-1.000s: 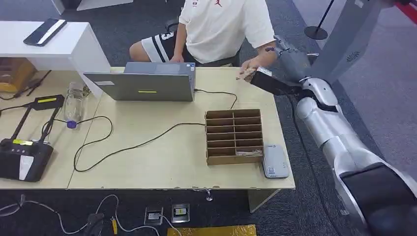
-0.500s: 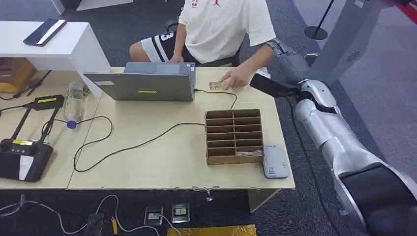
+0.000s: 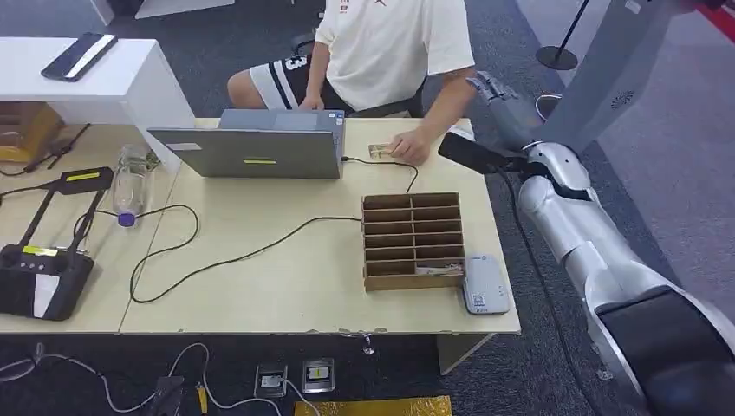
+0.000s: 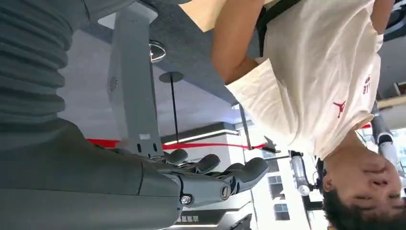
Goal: Pass the card to the sensor for recognition and then transmit it.
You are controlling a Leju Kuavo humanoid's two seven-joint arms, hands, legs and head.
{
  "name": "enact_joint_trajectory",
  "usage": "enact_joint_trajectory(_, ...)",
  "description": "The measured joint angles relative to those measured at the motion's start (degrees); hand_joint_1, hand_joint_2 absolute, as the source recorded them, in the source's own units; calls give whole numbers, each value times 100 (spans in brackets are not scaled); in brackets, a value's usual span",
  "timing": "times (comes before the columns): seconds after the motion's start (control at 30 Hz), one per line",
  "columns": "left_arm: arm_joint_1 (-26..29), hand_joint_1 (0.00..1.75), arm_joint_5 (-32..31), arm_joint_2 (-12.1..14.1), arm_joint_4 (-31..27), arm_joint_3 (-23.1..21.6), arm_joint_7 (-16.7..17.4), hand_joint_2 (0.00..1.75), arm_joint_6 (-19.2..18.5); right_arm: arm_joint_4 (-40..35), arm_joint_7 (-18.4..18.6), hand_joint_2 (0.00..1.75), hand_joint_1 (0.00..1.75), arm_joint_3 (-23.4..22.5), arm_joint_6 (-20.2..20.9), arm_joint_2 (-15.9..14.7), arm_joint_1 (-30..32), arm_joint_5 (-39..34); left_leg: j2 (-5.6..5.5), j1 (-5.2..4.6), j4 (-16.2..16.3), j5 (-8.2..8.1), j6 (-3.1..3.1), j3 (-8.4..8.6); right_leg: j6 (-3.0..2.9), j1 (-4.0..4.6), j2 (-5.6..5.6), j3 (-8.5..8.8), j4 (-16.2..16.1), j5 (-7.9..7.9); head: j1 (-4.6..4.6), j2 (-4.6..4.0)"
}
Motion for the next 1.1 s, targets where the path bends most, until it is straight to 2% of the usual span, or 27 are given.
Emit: enact_joint_trajectory(1.1,0,0,0,0,0,0,0,175,0,0,0,175,0,52,0,2,0,0,0,0,0,0,0,1,0,0,0,0,0,0,0,0)
